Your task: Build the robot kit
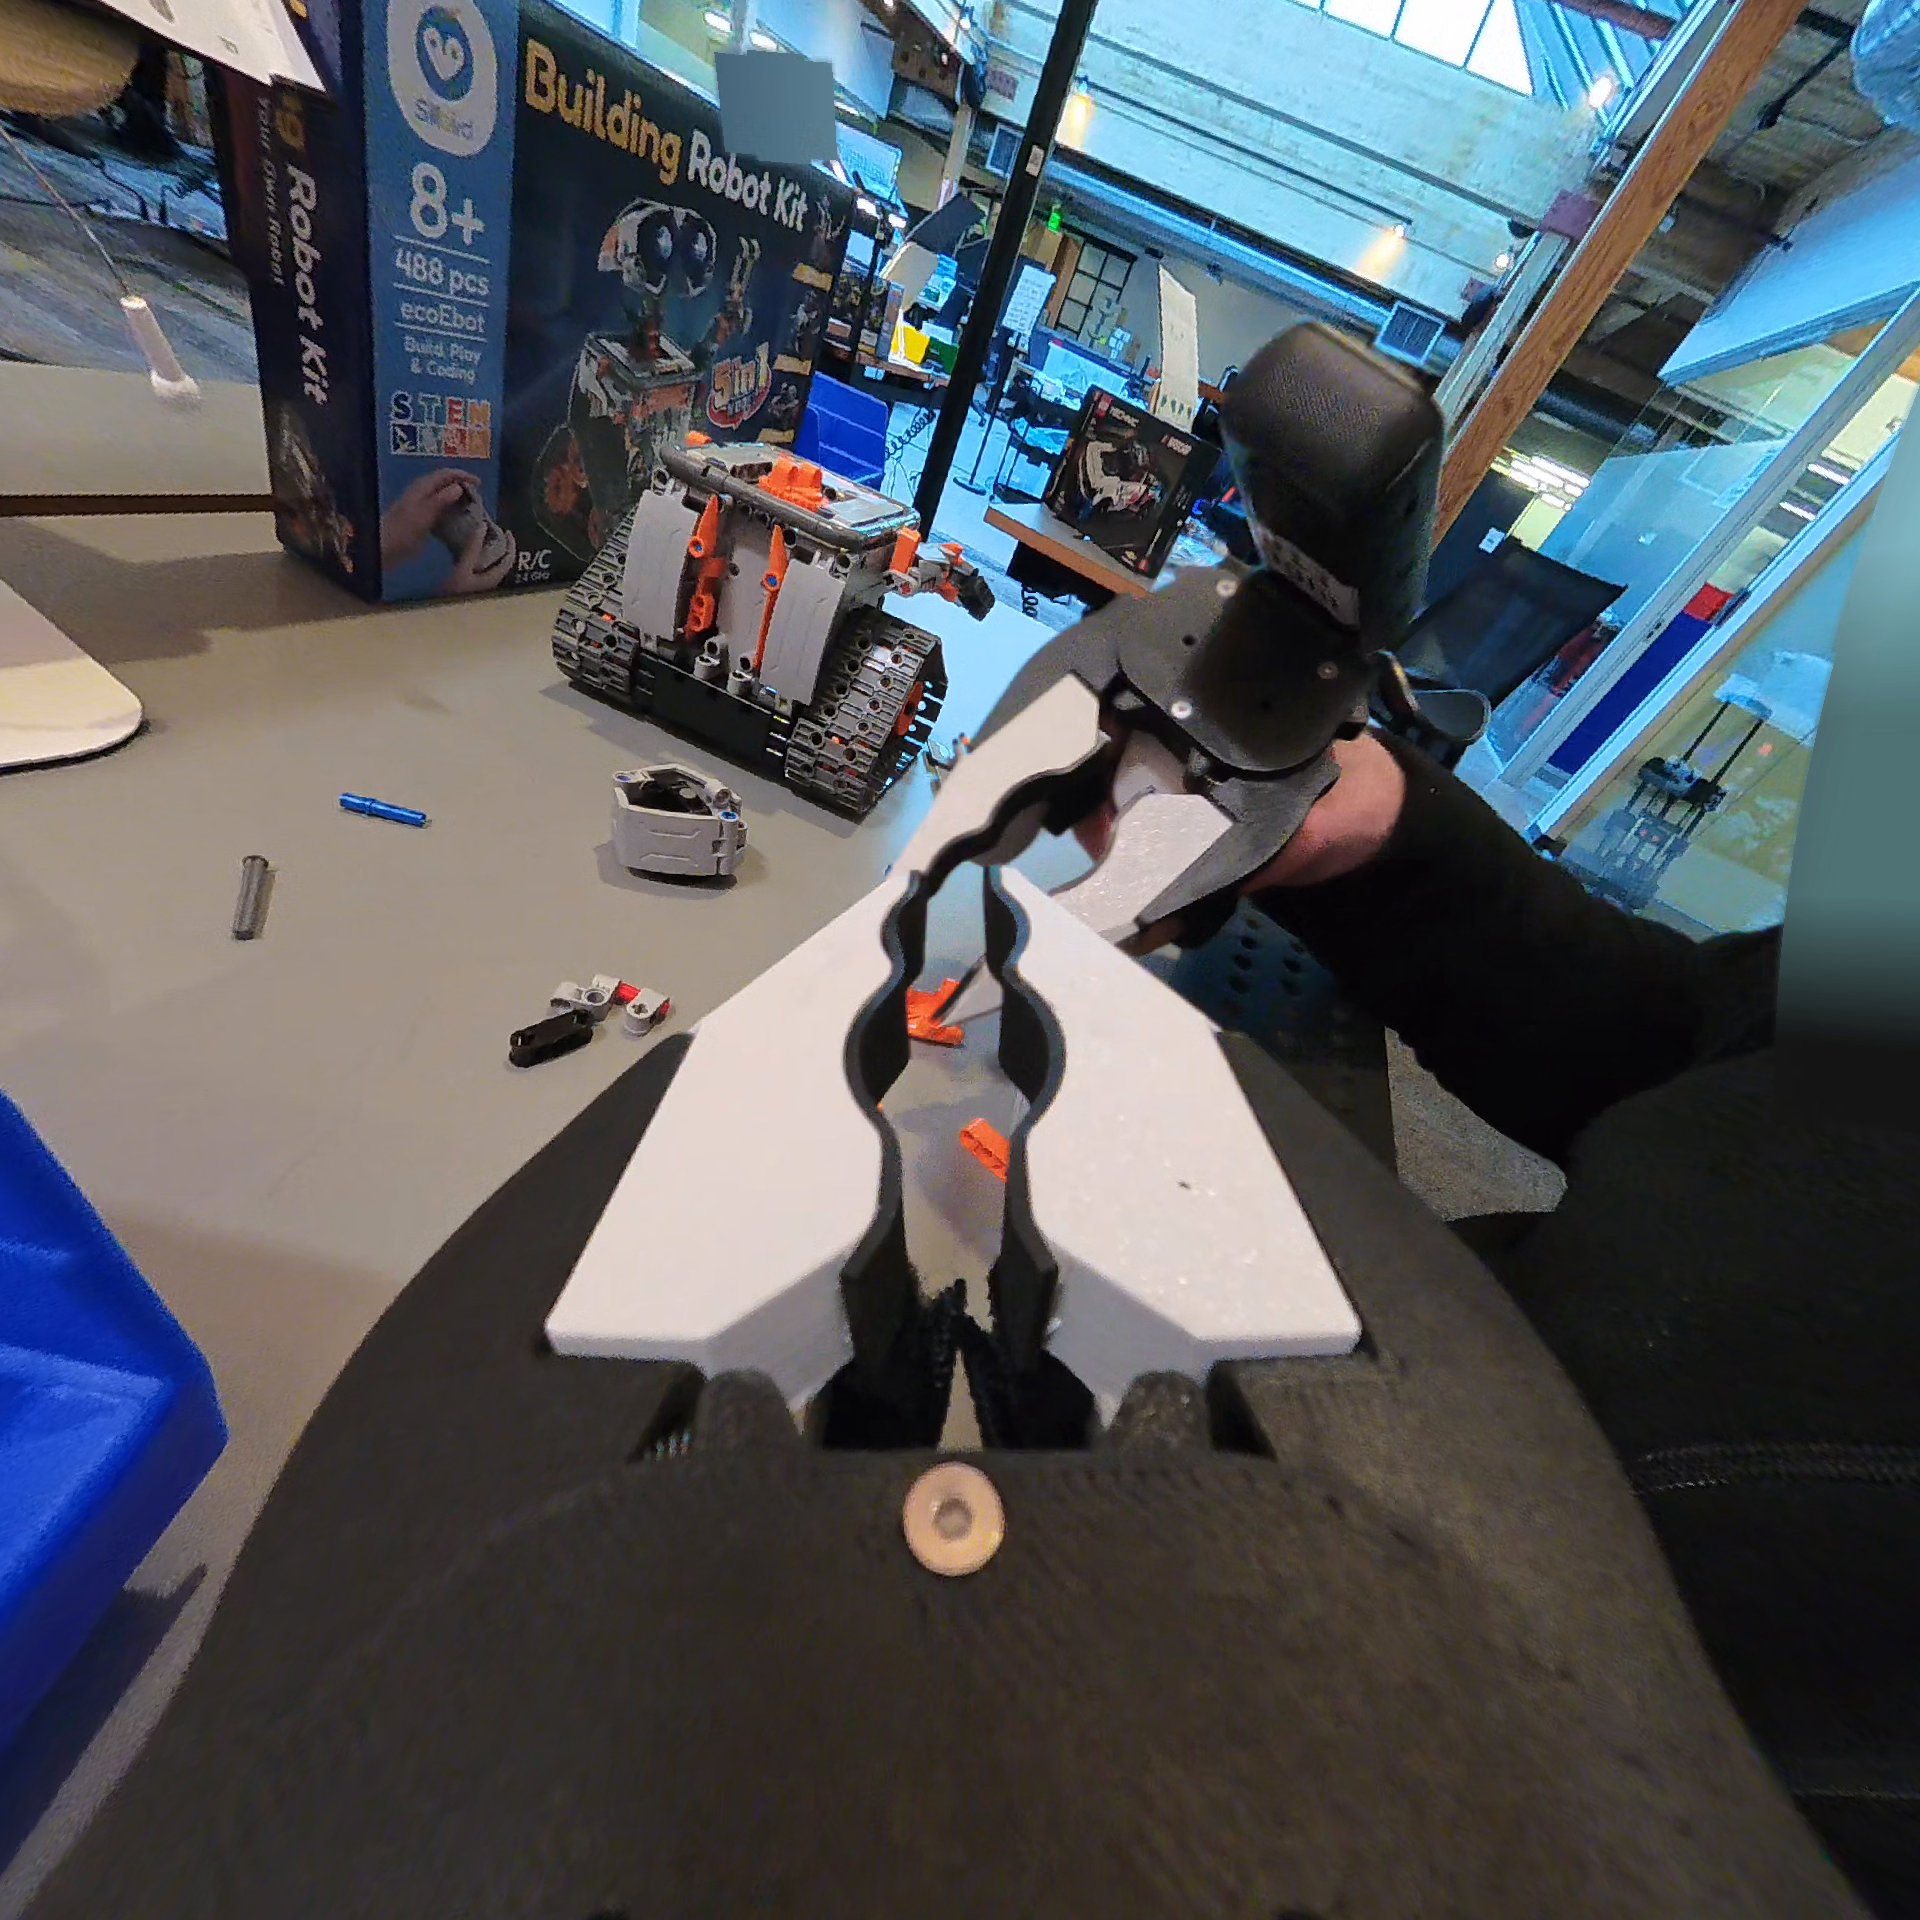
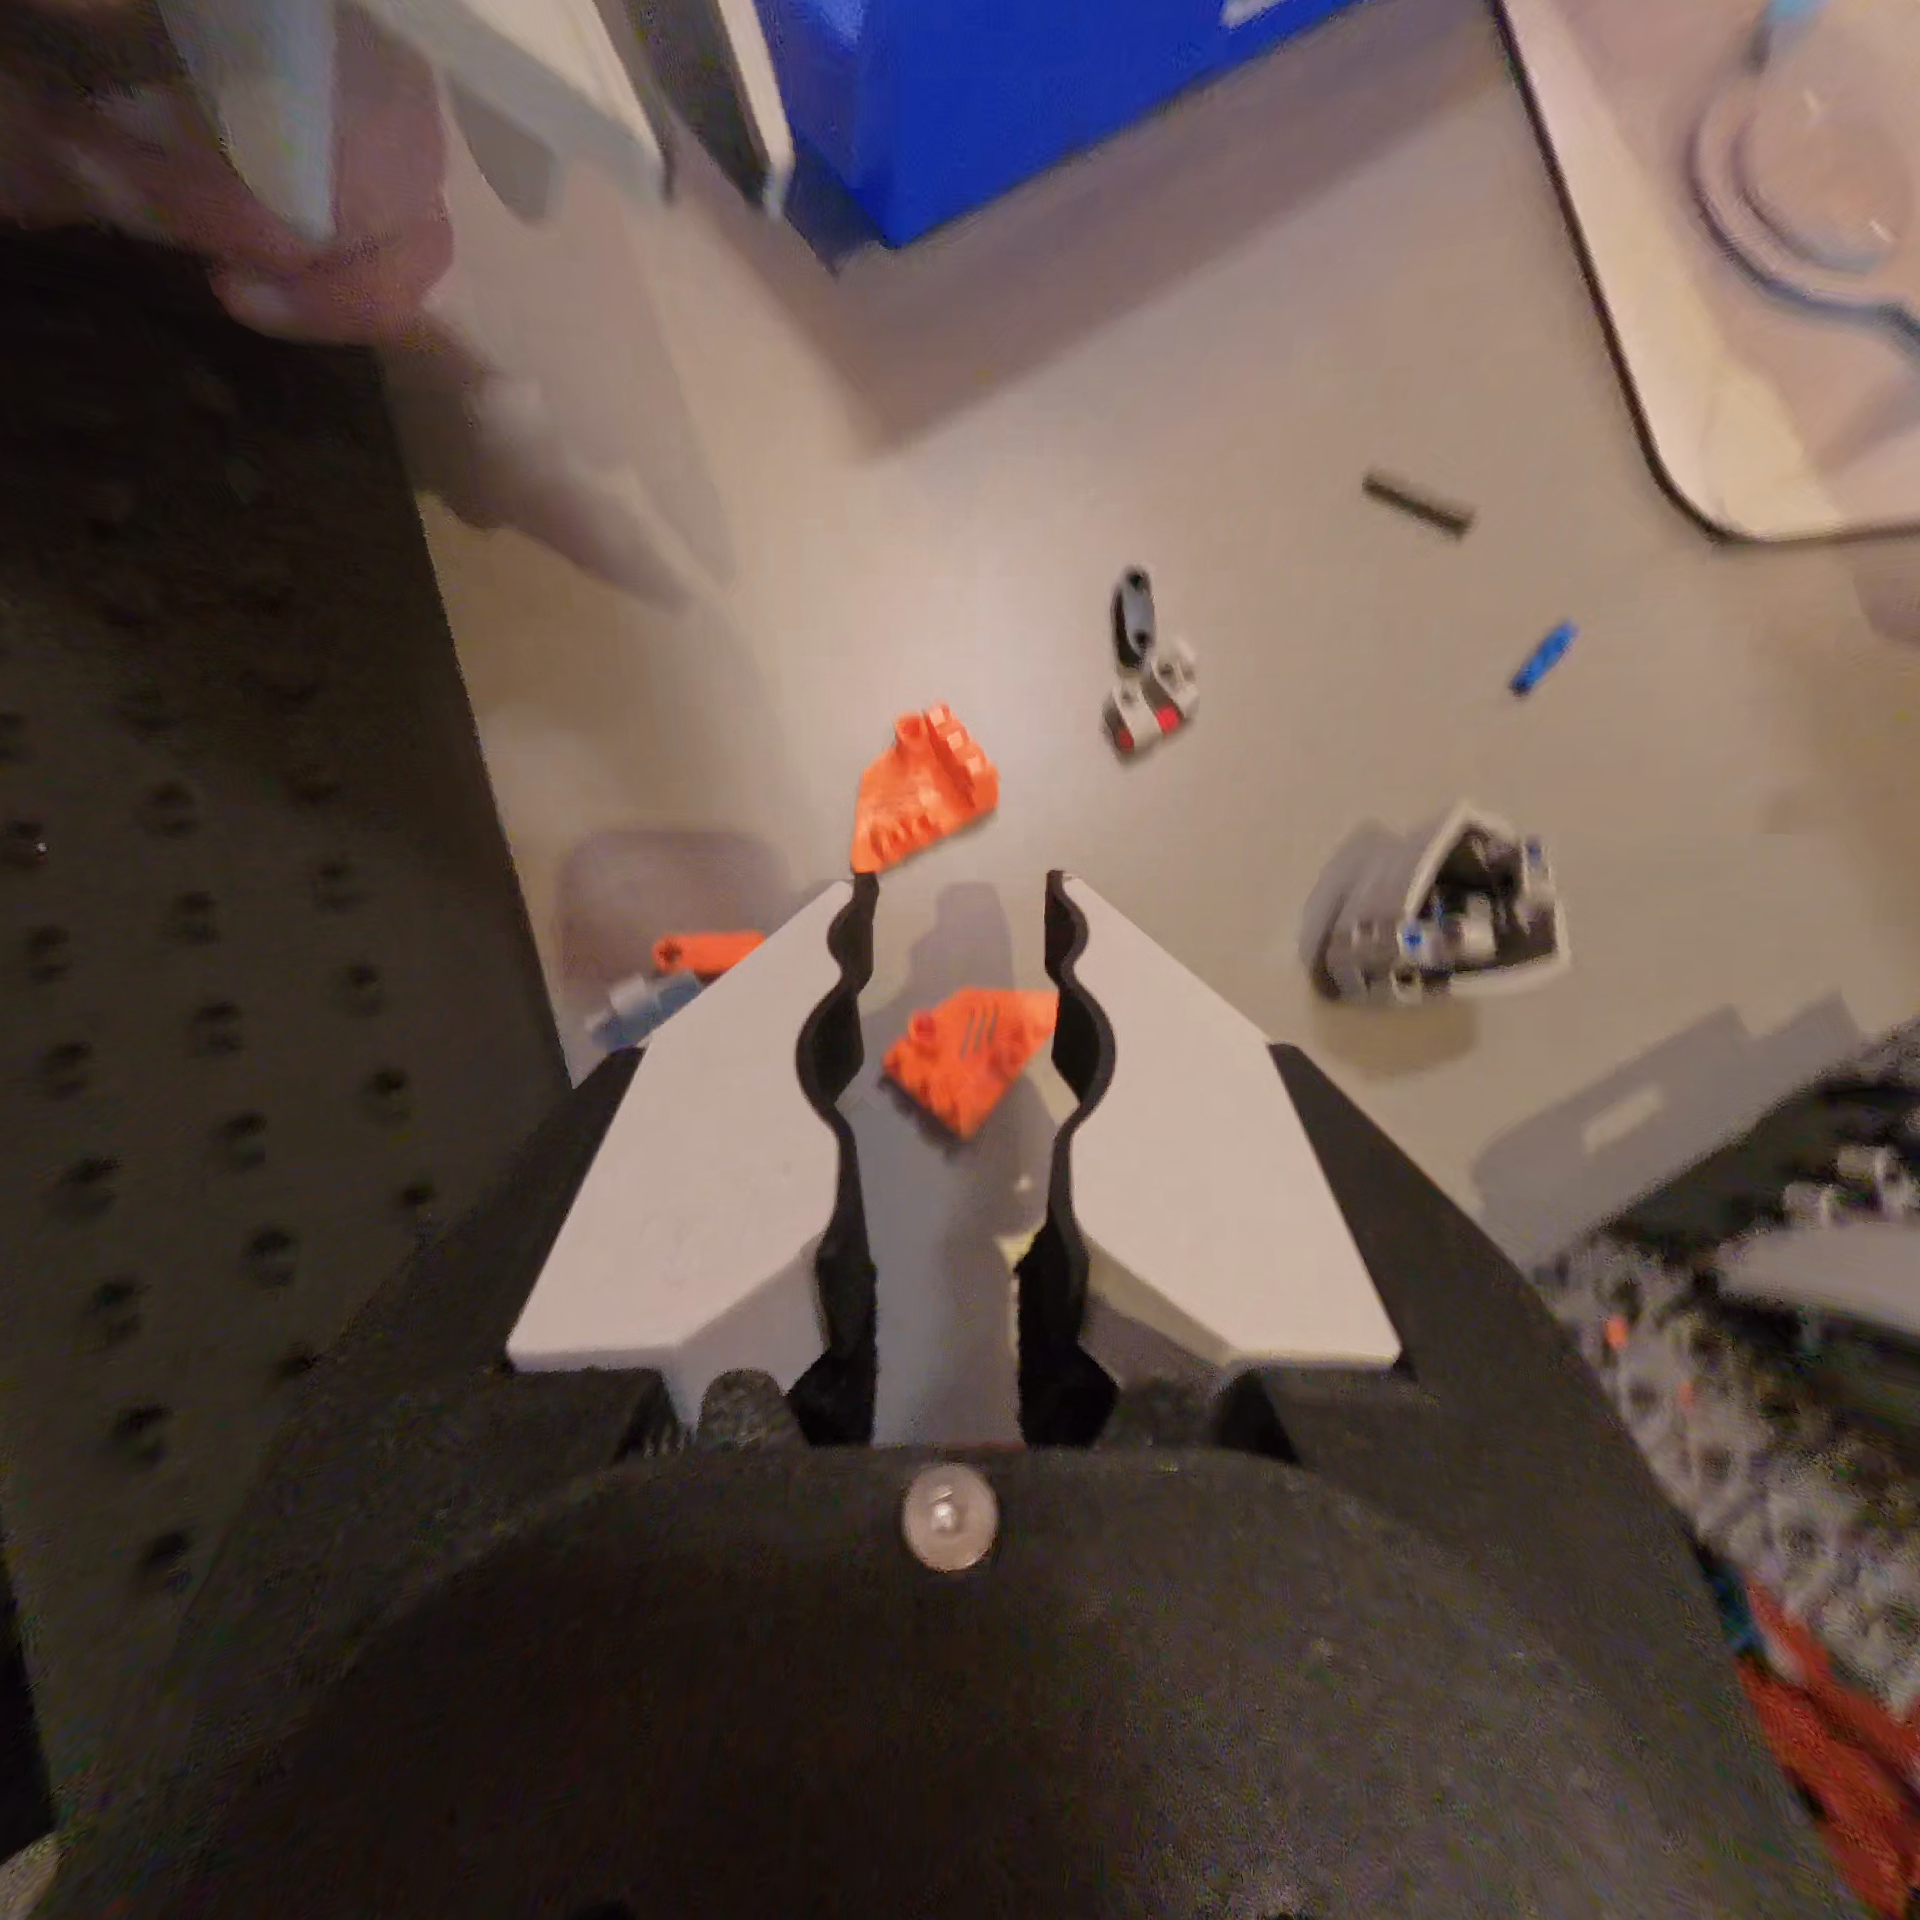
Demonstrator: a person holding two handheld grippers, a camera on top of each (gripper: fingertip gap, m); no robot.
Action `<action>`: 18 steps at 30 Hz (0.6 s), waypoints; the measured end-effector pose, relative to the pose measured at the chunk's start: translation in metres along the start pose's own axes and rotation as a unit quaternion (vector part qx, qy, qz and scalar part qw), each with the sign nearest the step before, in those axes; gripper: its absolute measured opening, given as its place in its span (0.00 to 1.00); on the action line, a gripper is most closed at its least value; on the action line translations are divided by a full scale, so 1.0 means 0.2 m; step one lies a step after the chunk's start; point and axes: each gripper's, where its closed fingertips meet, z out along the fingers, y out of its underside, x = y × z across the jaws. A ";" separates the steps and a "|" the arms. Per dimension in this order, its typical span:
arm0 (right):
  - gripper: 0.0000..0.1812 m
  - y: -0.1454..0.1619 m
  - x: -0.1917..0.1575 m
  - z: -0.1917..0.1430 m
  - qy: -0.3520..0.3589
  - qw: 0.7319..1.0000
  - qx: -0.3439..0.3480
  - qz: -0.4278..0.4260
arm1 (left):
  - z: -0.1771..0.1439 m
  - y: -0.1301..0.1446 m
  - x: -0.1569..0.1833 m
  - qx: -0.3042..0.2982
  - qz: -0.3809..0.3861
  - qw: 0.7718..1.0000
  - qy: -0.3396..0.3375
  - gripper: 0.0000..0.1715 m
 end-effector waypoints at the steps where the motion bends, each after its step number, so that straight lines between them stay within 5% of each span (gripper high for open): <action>1: 0.17 -0.04 -0.01 0.03 -0.010 1.000 -0.005 -0.015 | 0.00 0.00 0.00 0.000 0.002 1.000 0.001 0.05; 11: 0.02 -0.05 -0.03 0.27 -0.077 0.993 -0.076 -0.054 | -0.04 -0.03 0.01 0.022 -0.007 1.000 0.014 0.05; 18: 0.02 -0.28 0.05 0.13 -0.039 0.998 0.044 -0.025 | -0.09 -0.10 -0.03 0.057 0.006 0.998 -0.016 0.06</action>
